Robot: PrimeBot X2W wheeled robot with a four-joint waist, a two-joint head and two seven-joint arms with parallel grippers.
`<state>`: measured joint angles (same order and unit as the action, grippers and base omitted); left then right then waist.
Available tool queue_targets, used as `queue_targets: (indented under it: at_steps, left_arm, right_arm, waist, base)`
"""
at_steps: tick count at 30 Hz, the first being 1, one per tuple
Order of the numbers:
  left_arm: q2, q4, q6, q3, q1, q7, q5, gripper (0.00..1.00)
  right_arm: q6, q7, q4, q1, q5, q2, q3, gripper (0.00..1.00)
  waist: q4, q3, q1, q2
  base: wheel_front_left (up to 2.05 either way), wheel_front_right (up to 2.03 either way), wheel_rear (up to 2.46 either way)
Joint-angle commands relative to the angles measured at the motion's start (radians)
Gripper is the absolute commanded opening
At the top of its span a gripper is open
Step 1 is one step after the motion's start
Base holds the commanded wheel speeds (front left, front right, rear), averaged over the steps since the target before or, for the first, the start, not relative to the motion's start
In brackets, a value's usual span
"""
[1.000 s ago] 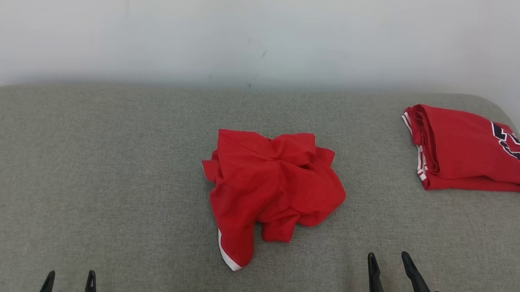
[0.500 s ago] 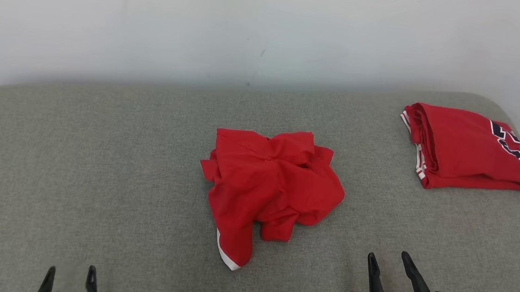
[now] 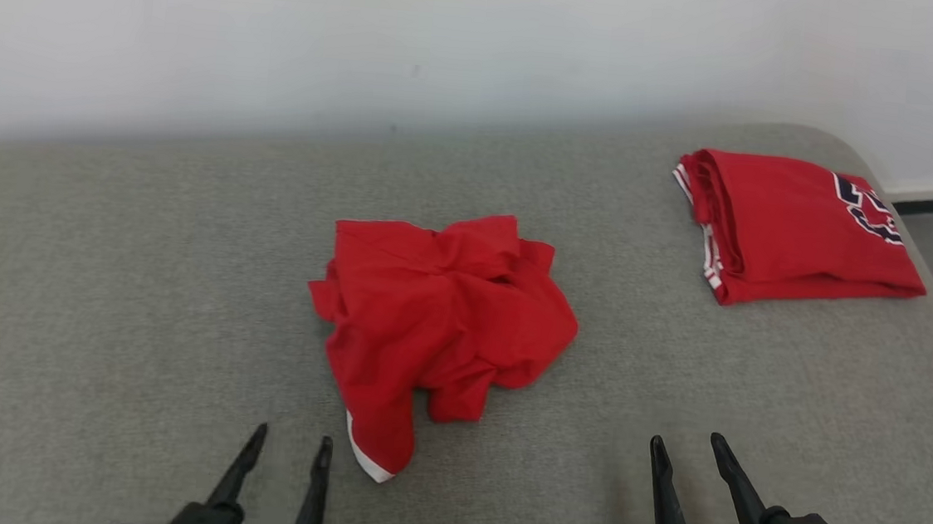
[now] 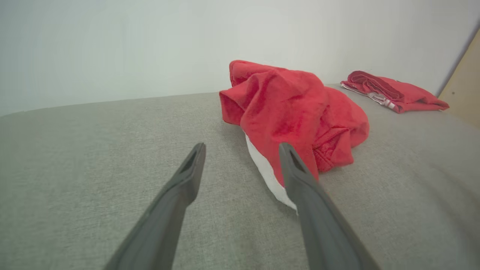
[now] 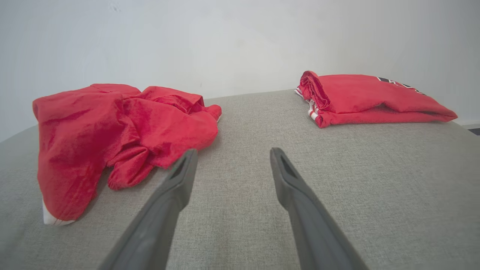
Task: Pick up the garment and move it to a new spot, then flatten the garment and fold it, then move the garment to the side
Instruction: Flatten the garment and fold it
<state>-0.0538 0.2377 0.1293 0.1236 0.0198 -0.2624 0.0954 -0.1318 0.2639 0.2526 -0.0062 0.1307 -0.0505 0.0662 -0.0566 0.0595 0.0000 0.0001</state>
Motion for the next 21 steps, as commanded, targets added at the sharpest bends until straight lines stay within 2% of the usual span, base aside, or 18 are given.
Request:
queue_targets:
  at_steps: [1,6,14,15,16,21]
  left_arm:
    - [-0.002,0.014,0.000,0.016,0.021,-0.003,0.004,1.00]
    - [-0.001,0.114,0.000,0.066,0.059,-0.003,0.023,1.00]
    - [0.000,0.262,0.000,0.063,0.102,-0.003,0.051,1.00]
    - [0.000,0.281,0.000,0.064,0.108,-0.003,0.056,0.43]
    - [0.000,0.287,0.000,0.069,0.115,-0.003,0.059,0.00]
    - [0.002,0.298,0.000,0.087,0.137,-0.003,0.082,0.00]
  right_arm:
    - [0.003,0.000,0.000,-0.015,0.006,0.001,-0.002,1.00]
    - [0.003,0.000,0.001,-0.022,0.013,0.001,0.000,1.00]
    - [0.003,0.000,0.003,-0.027,0.012,0.001,-0.004,1.00]
    - [0.003,0.000,0.004,-0.026,0.009,0.001,-0.006,1.00]
    - [0.003,0.000,0.003,-0.024,0.007,0.001,-0.008,1.00]
    - [0.003,0.000,0.003,-0.017,0.000,0.001,-0.016,1.00]
  waist:
    - [-0.043,0.029,0.0000,-0.0001]
    - [-0.101,0.056,0.0000,-0.0001]
    - [-0.146,0.063,0.0000,-0.0001]
    - [-0.147,0.060,0.0000,-0.0001]
    - [-0.146,0.057,0.0000,-0.0001]
    - [-0.126,0.042,0.0000,-0.0001]
  base:
    - [0.00,0.00,0.00]
    - [0.00,0.00,0.00]
    - [0.00,0.00,0.00]
    - [0.00,0.00,0.00]
    - [0.00,0.00,0.00]
    - [0.00,0.00,0.00]
